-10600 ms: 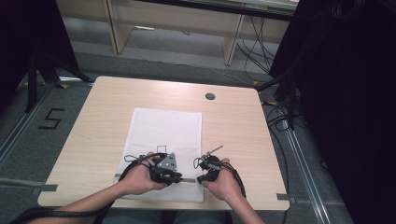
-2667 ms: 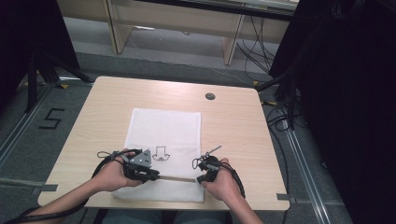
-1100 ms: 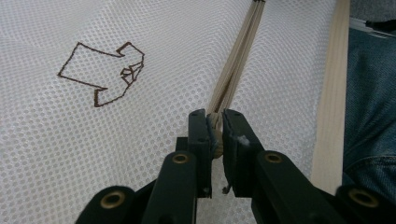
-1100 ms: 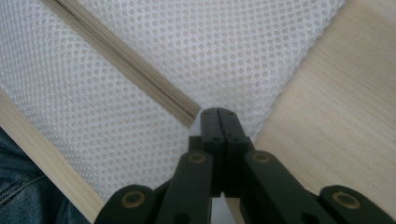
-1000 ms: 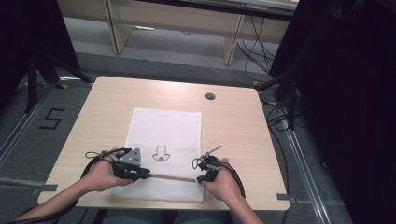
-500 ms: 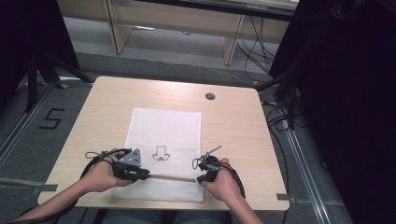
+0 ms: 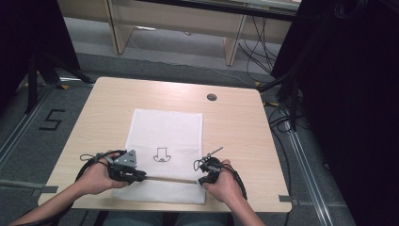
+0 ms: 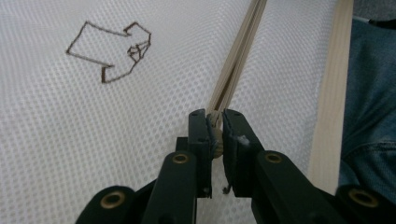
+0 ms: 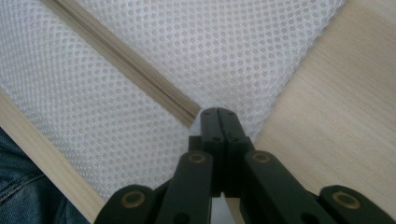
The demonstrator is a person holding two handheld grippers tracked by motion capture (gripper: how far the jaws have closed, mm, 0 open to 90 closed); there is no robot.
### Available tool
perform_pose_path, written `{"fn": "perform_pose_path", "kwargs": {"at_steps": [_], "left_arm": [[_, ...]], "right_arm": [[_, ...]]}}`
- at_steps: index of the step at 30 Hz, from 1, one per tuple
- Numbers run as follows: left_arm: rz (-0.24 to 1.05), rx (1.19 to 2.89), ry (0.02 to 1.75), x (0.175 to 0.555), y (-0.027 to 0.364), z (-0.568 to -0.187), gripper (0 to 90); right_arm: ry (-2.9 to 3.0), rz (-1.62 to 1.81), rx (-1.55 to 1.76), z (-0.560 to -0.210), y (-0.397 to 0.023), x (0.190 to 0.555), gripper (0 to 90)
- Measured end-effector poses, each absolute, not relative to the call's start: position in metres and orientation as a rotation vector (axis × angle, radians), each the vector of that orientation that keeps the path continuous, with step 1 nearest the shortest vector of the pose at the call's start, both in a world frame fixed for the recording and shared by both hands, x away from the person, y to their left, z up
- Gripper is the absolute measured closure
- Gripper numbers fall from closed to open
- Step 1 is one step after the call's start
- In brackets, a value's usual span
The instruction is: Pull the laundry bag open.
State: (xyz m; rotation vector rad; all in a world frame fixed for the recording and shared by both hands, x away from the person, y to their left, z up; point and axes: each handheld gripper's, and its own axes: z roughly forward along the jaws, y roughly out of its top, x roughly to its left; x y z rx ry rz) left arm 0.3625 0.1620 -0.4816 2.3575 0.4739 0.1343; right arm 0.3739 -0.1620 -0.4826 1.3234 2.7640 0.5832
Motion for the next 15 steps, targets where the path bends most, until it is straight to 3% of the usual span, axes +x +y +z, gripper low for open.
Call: {"fn": "perform_pose_path", "kwargs": {"at_steps": [15], "left_arm": [[0.140,2.360,0.508,0.3616,0.1720,-0.4814,82.0]], "right_arm": [[2.767,0.588,1.340,-0.4815,-0.1616,0.3735,90.0]]}}
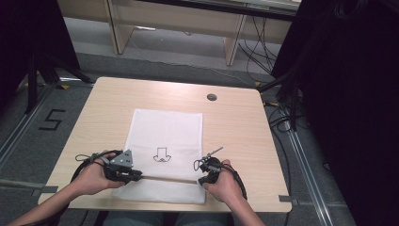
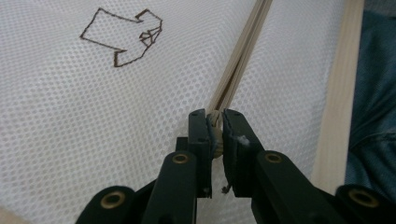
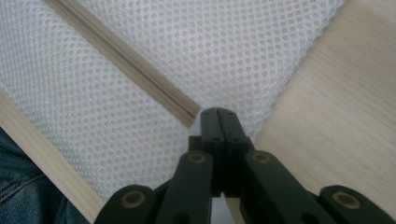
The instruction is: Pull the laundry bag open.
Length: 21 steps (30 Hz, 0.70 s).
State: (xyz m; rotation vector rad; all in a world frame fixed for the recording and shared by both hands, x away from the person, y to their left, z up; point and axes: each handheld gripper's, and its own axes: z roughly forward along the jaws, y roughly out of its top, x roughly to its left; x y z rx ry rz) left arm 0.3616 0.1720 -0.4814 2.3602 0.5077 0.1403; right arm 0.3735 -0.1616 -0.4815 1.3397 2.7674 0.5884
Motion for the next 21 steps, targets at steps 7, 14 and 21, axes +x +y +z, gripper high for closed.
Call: {"fn": "perform_pose_path", "kwargs": {"at_steps": [7,14,21], "left_arm": [[0.133,2.344,0.519,0.3606,0.1762,-0.4821,82.0],[0.161,2.346,0.517,0.3595,0.1797,-0.4809,82.1],[0.158,2.342,0.526,0.3596,0.1814,-0.4805,82.1]], "right_arm": [[2.768,0.587,1.340,-0.4814,-0.1616,0.3736,90.0],[2.762,0.584,1.342,-0.4816,-0.1619,0.3736,90.0],[2.768,0.587,1.340,-0.4815,-0.1616,0.3735,90.0]]}}
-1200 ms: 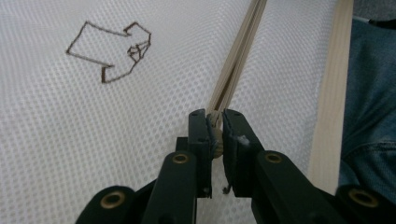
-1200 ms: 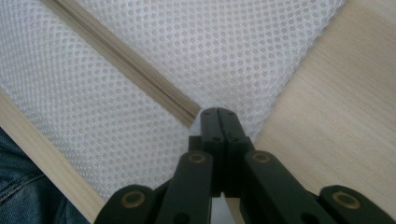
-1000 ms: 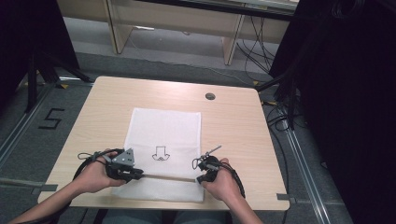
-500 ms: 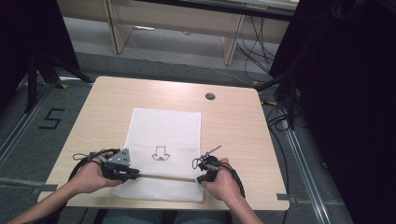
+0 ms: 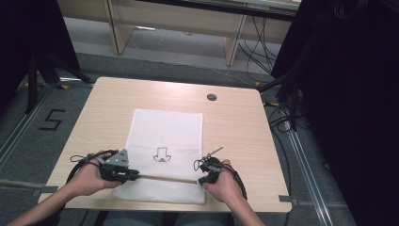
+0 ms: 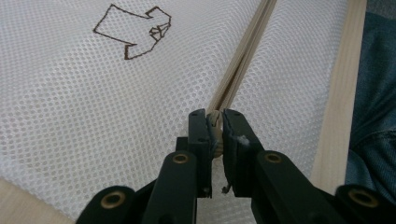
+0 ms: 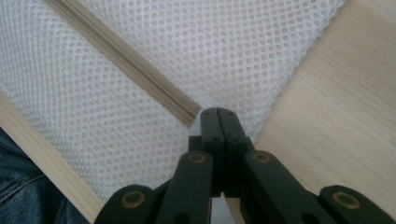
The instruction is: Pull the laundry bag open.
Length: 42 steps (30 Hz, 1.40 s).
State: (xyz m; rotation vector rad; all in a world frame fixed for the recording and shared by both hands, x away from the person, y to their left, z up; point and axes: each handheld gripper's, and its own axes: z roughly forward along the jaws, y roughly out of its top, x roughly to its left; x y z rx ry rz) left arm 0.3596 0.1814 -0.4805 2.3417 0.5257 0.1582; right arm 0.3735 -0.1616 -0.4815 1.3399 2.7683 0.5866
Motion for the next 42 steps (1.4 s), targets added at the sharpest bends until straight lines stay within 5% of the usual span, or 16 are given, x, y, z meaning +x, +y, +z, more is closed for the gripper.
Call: {"fn": "perform_pose_path", "kwargs": {"at_steps": [12,15,24,42], "left_arm": [[0.153,2.311,0.567,0.359,0.191,-0.480,82.1],[0.235,2.401,0.540,0.359,0.196,-0.478,82.2],[0.270,2.344,0.760,0.355,0.247,-0.486,82.1],[0.240,2.426,0.712,0.351,0.242,-0.491,81.7]], "right_arm": [[2.757,0.574,1.356,-0.481,-0.160,0.373,90.0],[2.762,0.588,1.326,-0.482,-0.161,0.374,90.0],[2.771,0.576,1.326,-0.482,-0.161,0.375,90.0],[2.738,0.530,1.361,-0.479,-0.162,0.373,90.0]]}}
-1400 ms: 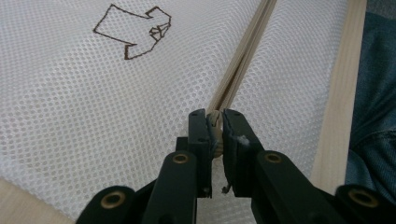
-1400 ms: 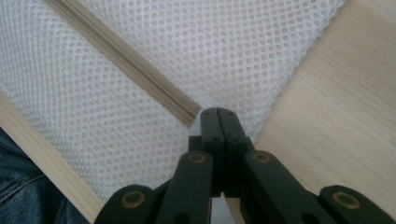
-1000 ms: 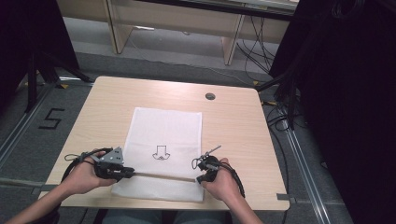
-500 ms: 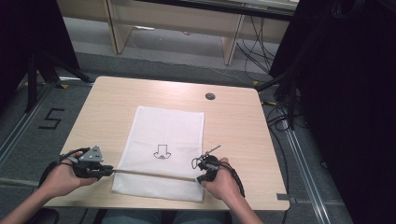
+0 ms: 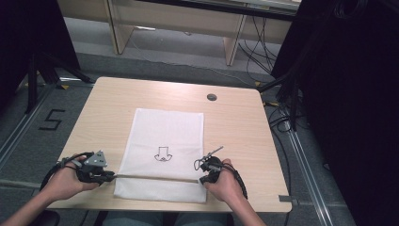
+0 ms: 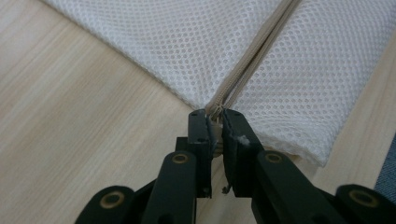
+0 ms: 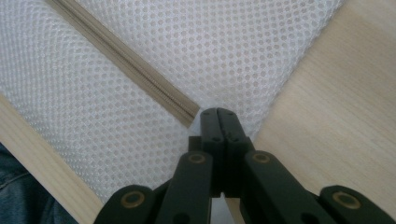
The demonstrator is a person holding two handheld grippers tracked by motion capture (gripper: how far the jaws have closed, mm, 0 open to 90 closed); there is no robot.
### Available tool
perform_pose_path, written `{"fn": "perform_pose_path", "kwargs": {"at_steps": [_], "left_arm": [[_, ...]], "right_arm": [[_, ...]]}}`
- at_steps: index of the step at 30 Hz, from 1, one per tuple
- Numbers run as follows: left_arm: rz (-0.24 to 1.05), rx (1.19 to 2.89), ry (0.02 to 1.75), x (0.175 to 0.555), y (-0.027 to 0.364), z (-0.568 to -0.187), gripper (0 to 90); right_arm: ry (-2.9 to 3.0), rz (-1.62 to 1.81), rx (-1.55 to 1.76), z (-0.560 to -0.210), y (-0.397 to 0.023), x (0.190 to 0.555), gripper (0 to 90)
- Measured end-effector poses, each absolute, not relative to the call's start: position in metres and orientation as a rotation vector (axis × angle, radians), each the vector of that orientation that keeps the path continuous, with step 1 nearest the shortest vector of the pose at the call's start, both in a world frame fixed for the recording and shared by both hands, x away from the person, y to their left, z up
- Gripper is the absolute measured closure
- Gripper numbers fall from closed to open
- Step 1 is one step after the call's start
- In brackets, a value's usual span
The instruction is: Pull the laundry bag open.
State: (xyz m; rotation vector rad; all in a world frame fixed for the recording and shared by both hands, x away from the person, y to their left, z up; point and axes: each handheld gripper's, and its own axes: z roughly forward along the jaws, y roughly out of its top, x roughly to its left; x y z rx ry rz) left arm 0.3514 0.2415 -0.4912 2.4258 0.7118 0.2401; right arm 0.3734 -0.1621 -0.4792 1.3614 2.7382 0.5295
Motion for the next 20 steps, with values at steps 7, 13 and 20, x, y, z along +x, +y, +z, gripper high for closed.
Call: {"fn": "perform_pose_path", "kwargs": {"at_steps": [7,13,20], "left_arm": [[0.229,2.257,0.705,0.355,0.242,-0.489,65.2],[0.198,1.970,0.811,0.365,0.242,-0.480,43.7],[0.296,2.028,0.806,0.370,0.238,-0.484,38.5]], "right_arm": [[2.714,0.571,1.289,-0.477,-0.161,0.368,78.1],[2.621,0.698,1.189,-0.465,-0.162,0.366,70.5],[2.594,0.742,1.184,-0.464,-0.164,0.368,67.8]]}}
